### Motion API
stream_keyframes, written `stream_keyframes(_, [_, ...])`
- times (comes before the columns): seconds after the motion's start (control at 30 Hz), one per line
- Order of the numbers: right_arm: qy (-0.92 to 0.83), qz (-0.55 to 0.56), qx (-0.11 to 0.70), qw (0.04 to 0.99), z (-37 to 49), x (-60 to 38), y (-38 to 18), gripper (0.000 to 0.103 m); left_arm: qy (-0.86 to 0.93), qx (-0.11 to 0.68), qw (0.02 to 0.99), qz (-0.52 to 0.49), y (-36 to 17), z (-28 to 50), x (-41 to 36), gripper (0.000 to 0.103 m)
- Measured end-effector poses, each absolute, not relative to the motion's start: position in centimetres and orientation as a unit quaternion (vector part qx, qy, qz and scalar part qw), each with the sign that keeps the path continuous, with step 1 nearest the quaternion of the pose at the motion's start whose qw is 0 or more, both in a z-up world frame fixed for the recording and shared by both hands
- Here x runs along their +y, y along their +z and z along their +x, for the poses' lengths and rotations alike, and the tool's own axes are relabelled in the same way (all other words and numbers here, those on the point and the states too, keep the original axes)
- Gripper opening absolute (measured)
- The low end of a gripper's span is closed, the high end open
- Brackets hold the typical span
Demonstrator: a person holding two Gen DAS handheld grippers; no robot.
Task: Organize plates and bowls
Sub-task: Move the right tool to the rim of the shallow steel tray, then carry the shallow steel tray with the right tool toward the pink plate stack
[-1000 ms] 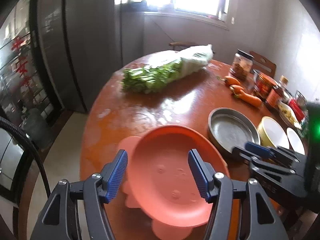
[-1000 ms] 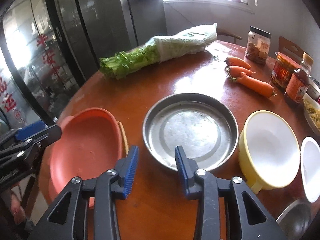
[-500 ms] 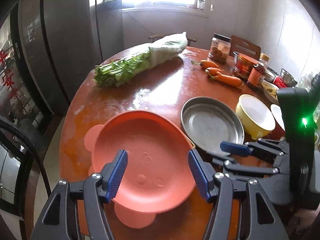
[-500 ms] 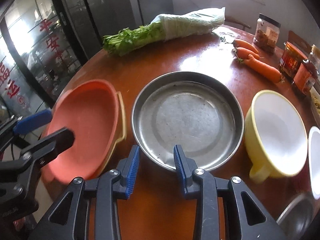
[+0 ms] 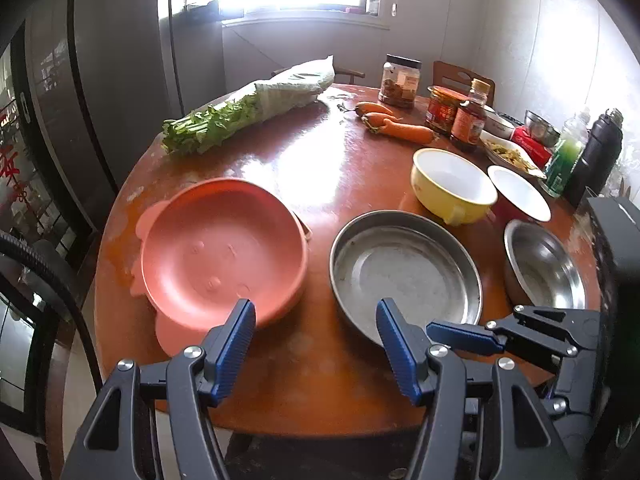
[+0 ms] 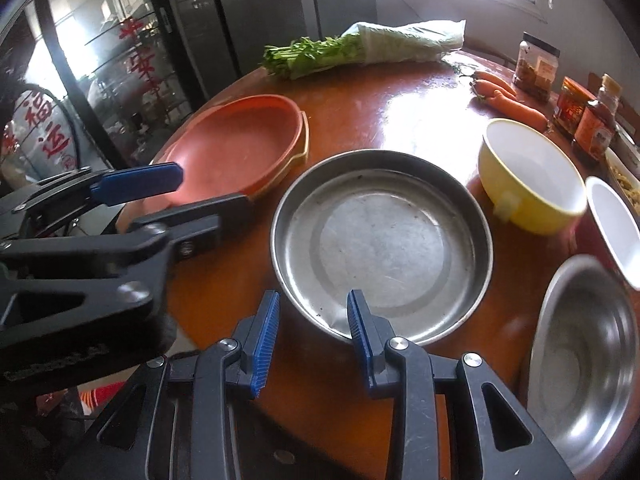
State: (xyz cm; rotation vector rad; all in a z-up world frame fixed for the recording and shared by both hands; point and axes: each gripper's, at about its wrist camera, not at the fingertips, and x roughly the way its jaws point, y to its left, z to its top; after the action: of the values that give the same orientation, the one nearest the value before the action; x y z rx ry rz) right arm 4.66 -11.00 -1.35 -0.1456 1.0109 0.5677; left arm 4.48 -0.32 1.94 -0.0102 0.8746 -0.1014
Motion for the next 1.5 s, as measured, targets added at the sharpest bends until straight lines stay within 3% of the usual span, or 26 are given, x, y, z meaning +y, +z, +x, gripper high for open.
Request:
stream_keyframes(0.43, [0.273,-0.084,0.434,0.854,-0.3,-12.7,-0.7,0.038,-0.025,0.431,0.902,-0.028,0.1,1.8,-0.9,0.063])
stream_keyframes(0.57, [0.249,-0.072,0.417,0.871,-0.6,-14.1,0.2,0.046,-0.019,0.429,0.902,-0.038,-0.1,1.9,-0.3,0.063])
stream_keyframes(0.9, [0.185,0.011,0.423,0.887,0.3,-18.2,0.0,0.047,-0.031,0.433,0.9,-0.032,-0.9,3.0,-0.9,0.063])
stream_keyframes(1.5, [0.154,0.009,0.423,0.893,1.5,-17.0,-1.8,0.045,-0.03,0.431,0.902,-0.009,-2.4,5.0,-2.5,0.062])
